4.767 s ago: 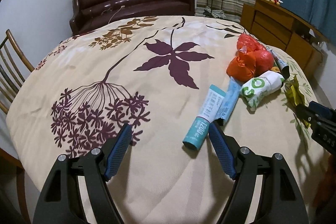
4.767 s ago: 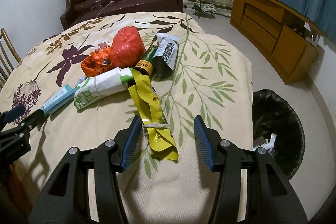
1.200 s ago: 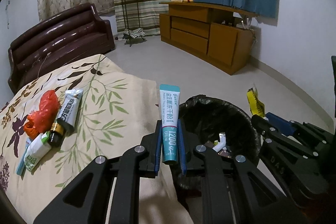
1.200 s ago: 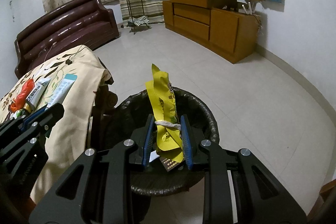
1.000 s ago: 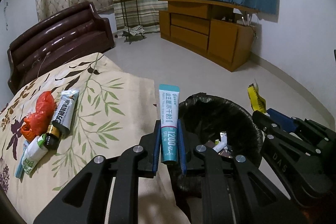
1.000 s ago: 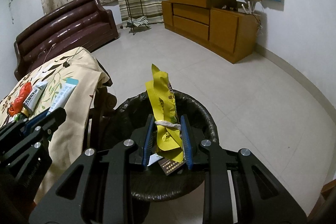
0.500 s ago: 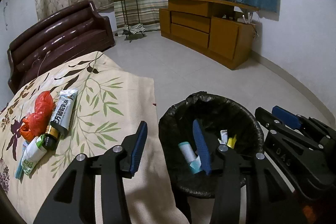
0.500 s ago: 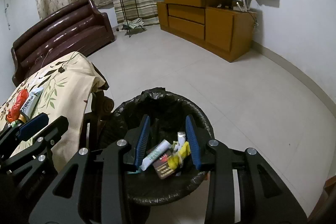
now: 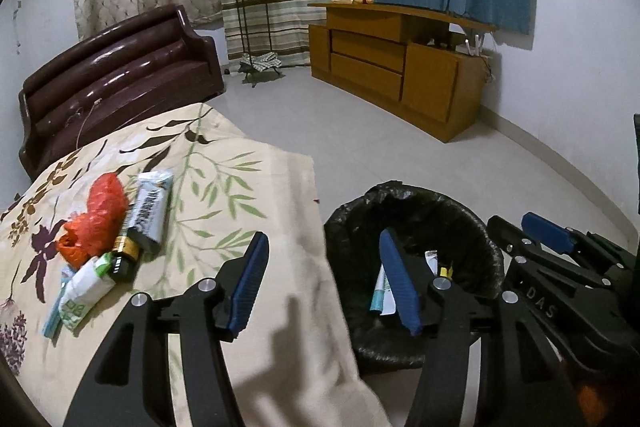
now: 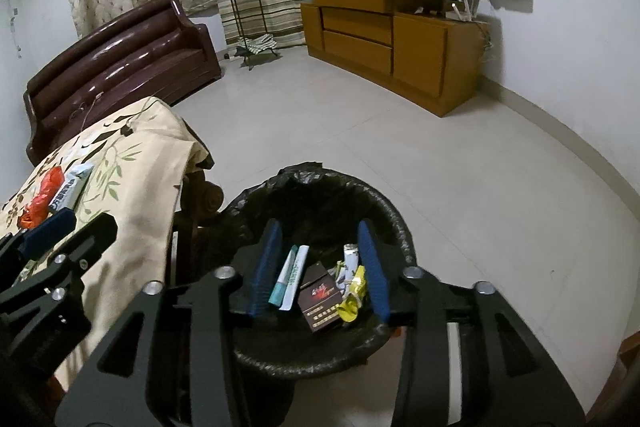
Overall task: Collect trash
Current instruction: 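Move both open tools back over the bed toward the remaining trash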
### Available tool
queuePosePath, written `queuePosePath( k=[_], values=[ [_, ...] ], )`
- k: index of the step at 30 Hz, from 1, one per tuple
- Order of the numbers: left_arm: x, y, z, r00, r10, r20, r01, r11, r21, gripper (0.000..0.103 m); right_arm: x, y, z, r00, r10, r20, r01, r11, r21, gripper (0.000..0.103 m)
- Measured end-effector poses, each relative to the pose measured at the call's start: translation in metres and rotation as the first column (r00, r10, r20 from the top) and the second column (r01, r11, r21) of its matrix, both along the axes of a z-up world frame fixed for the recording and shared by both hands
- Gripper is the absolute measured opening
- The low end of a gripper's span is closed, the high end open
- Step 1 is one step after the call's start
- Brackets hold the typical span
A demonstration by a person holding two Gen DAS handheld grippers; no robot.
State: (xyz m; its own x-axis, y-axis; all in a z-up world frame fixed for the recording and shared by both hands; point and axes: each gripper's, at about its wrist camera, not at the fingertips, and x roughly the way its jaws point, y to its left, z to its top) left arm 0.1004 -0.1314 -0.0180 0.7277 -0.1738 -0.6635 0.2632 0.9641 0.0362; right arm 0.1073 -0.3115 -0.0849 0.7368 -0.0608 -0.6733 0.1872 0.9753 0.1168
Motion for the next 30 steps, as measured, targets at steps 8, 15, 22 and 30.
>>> queuePosePath(
  k=[8, 15, 22, 30],
  values=[
    [-0.012, 0.038, 0.006, 0.999, 0.049, -0.003, -0.049, 0.999, 0.002, 0.059, -0.009, 0.032, 0.004, 0.998, 0.065, -0.009, -0.065, 0.998, 0.003, 0.044],
    [-0.025, 0.087, 0.011, 0.991, 0.132, 0.004, -0.132, 0.991, 0.008, 0.059, -0.012, 0.071, 0.012, 0.991, 0.137, -0.01, -0.137, 0.991, -0.004, 0.044],
    [-0.036, 0.138, 0.011, 0.973, 0.23, -0.002, -0.23, 0.973, 0.015, 0.059, -0.014, 0.112, 0.018, 0.978, 0.211, -0.009, -0.211, 0.978, -0.009, 0.044],
    [-0.045, 0.192, 0.006, 0.948, 0.316, -0.016, -0.316, 0.949, 0.012, 0.059, -0.016, 0.16, 0.023, 0.956, 0.294, -0.015, -0.295, 0.955, -0.025, 0.044]
  ],
)
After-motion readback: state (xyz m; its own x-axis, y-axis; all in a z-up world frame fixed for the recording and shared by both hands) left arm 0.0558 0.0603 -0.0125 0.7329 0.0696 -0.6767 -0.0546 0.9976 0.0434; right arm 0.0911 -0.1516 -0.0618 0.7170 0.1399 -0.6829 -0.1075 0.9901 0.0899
